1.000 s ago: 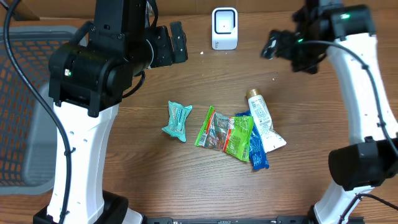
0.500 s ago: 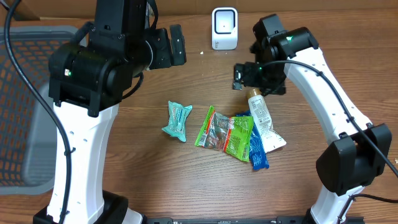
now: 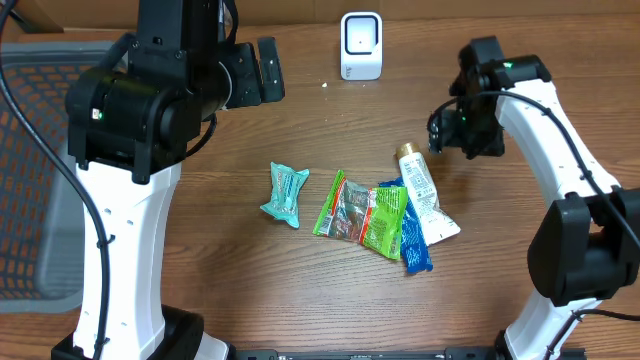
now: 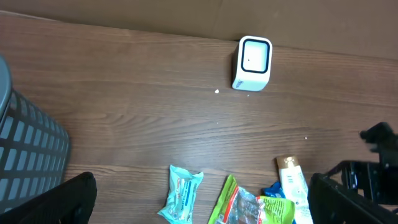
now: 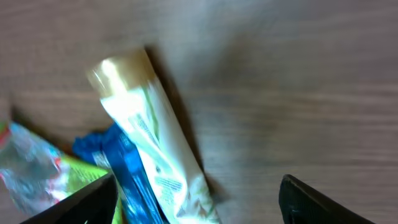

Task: Scan the item barcode
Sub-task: 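Reach the right gripper down and grasp the white tube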

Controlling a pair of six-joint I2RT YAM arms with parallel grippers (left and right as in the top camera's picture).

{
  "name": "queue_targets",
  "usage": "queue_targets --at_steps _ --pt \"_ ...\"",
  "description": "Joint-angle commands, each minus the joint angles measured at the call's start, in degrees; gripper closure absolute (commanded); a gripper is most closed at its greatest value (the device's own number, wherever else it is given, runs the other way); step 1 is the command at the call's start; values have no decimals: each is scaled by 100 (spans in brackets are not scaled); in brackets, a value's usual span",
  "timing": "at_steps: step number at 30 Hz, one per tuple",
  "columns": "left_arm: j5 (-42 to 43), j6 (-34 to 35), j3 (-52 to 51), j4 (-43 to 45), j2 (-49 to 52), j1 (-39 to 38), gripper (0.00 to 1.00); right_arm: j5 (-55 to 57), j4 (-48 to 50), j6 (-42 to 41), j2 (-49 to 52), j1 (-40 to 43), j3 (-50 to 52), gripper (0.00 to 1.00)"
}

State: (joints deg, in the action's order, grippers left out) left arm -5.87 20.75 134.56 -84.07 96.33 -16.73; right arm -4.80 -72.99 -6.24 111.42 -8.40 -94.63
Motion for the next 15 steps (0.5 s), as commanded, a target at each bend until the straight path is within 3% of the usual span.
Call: queue_targets --at_steps 1,9,15 --pt "-72 -107 92 7 -87 20 0 -435 26 549 -15 76 466 16" --pt "-72 -107 92 7 -87 20 0 -693 979 691 -15 66 1738 18" --pt "-72 -107 92 7 -87 20 0 -1187 1561 693 -15 66 2181 33"
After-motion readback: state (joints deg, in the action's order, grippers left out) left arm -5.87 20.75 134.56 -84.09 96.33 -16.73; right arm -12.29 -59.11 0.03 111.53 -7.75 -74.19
